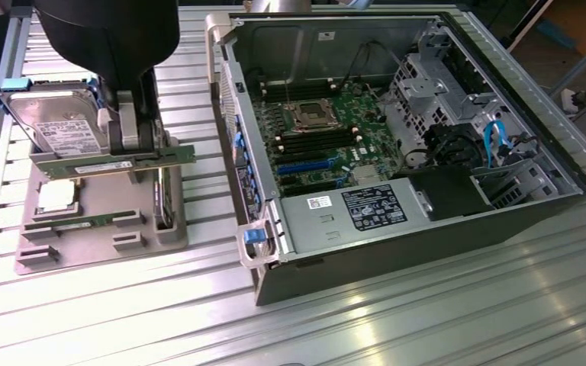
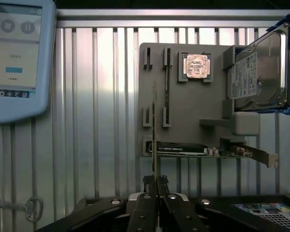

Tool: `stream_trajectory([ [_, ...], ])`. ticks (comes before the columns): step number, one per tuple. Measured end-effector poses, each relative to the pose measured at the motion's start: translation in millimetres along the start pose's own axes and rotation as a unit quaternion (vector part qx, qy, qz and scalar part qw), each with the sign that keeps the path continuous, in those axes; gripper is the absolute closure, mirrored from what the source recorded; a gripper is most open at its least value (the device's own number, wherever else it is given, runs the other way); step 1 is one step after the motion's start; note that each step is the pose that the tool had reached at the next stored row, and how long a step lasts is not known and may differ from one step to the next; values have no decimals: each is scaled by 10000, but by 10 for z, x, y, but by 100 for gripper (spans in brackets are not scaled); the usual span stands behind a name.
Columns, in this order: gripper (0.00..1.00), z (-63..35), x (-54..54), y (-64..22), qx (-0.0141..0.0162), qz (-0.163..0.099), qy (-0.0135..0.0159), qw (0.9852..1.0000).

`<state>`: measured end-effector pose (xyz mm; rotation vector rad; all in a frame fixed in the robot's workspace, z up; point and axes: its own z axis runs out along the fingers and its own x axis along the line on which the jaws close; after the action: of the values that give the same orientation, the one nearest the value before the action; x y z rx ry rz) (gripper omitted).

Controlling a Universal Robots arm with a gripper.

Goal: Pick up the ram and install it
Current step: 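Pick up the ram and move it above insertion slot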

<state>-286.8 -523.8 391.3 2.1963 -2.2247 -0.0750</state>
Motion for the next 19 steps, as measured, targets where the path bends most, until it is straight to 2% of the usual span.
stream_trajectory([
  [6, 88, -4, -1, -89, 0, 0, 0, 10000],
  [12, 88, -9, -3, -219, 0, 0, 0, 10000],
  [15, 88, -14, -4, -330, 0, 1, 0, 10000],
  [19, 88, -19, -6, -430, -1, 1, 0, 10000],
])
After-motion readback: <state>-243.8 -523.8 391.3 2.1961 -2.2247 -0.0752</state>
